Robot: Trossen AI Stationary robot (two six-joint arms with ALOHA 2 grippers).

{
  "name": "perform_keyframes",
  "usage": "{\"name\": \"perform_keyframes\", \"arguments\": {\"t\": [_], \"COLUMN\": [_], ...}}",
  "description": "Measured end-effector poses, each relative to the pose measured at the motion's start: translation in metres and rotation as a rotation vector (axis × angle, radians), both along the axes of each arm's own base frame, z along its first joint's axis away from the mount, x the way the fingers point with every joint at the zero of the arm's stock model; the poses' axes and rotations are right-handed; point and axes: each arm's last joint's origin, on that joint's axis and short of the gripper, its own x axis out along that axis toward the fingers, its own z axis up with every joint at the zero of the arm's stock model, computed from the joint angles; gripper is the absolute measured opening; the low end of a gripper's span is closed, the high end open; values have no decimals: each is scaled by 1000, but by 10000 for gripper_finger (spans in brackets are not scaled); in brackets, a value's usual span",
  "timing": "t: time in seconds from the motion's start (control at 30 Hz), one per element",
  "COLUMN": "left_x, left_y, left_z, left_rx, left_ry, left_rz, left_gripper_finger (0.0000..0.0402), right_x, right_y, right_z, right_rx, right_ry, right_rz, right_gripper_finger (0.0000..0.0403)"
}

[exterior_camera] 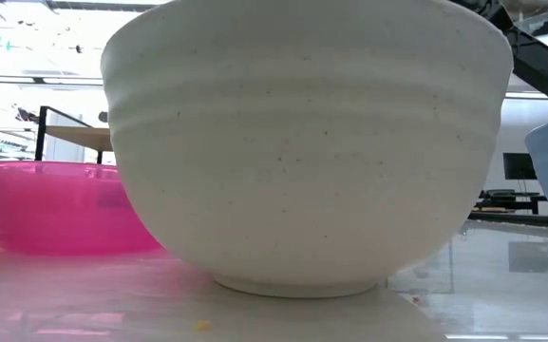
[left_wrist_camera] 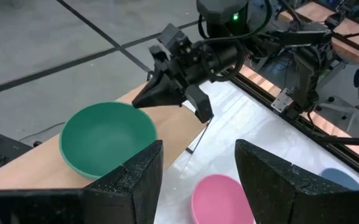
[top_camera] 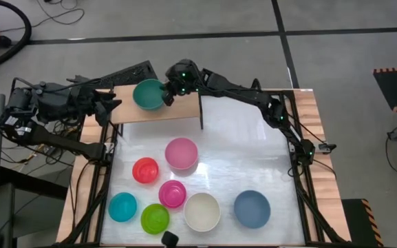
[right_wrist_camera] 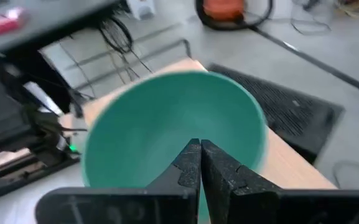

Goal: Place and stack bowls onto a shelf
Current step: Stack the large blue bowl on top of the large green bowl on the shelf

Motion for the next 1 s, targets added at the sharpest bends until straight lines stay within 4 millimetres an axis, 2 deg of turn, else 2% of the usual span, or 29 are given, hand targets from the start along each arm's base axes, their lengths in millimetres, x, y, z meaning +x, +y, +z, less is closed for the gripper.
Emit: {"name": "perform_keyframes", "arguments": {"t": [0.13,0.27,0.33,0.4,0.57,0.73,1.0], "left_x": [0,0,0,0,0,0,0], "left_y": [0,0,0,0,0,0,0], "left_z": [0,0,0,0,0,0,0], "left_rx": [-1,-3,-1,1,1,-1,-2], "left_ry": [-1,1,2,3,3,1,0], "left_rz": [0,-4,-2,-1,-1,1,1], "left_gripper_finger": [186,186,186,186,186,186,186], "right_x": [-1,-22,-30,-33,-22,-13,-4], "right_y": [5,10,9,6,7,4,2], "right_z": [5,25,28,22,-14,-23,-4], "right_rx": [-55,-68,-56,-40,13,24,-31], "right_ry": [13,104,151,201,326,290,86], "right_rz": [-36,-132,-178,-188,-193,-158,-92], "right_gripper_finger": [26,23,24,26,26,26,26]}}
